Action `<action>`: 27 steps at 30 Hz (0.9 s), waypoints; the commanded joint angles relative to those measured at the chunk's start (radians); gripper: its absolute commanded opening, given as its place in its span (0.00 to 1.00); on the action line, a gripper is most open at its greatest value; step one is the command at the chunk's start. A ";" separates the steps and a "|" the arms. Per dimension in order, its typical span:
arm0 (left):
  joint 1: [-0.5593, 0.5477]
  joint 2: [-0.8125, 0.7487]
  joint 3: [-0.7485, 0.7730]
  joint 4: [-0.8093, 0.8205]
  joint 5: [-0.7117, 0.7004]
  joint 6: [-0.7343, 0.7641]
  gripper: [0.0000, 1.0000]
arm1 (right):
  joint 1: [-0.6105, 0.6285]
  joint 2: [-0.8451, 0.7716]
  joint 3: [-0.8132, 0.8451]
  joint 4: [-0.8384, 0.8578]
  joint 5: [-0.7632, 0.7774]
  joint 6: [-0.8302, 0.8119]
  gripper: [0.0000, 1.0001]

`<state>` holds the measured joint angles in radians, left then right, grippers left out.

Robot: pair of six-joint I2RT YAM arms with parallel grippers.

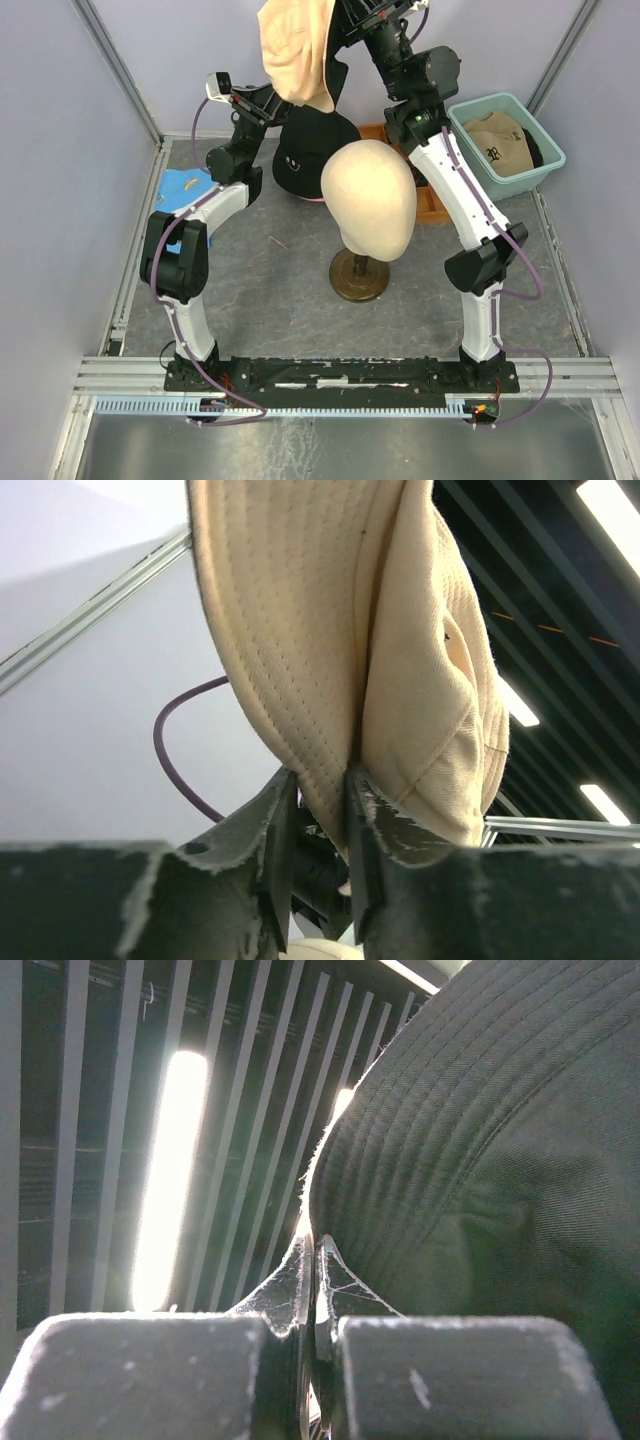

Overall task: Stack the hats
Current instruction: Stack the hat on the hat.

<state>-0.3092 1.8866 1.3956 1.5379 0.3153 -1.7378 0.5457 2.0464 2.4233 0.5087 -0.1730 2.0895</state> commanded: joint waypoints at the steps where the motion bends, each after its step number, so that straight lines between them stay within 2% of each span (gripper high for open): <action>1: -0.008 0.005 0.068 0.195 0.005 -0.042 0.22 | 0.000 -0.046 0.011 0.054 0.006 0.024 0.00; 2: -0.008 0.005 0.068 0.194 0.005 -0.044 0.08 | 0.000 -0.047 0.010 0.053 0.006 0.024 0.00; 3: -0.007 0.005 0.064 0.194 0.002 -0.046 0.04 | -0.001 -0.046 0.008 0.054 0.007 0.026 0.00; 9: 0.033 -0.026 -0.039 0.195 -0.008 -0.028 0.03 | -0.019 -0.044 -0.025 0.075 0.011 0.042 0.00; 16: 0.158 -0.038 -0.121 0.194 0.016 -0.018 0.03 | -0.124 -0.037 -0.140 0.120 -0.014 0.104 0.00; 21: 0.198 -0.004 -0.096 0.193 0.041 -0.019 0.03 | -0.219 -0.003 -0.191 0.083 -0.112 0.149 0.00; 27: 0.197 0.055 -0.064 0.193 0.087 -0.009 0.03 | -0.290 0.086 -0.195 0.089 -0.261 0.190 0.00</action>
<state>-0.1089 1.9125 1.2926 1.5383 0.3603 -1.7531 0.2874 2.0918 2.2227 0.5312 -0.3214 2.0895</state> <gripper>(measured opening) 0.062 0.008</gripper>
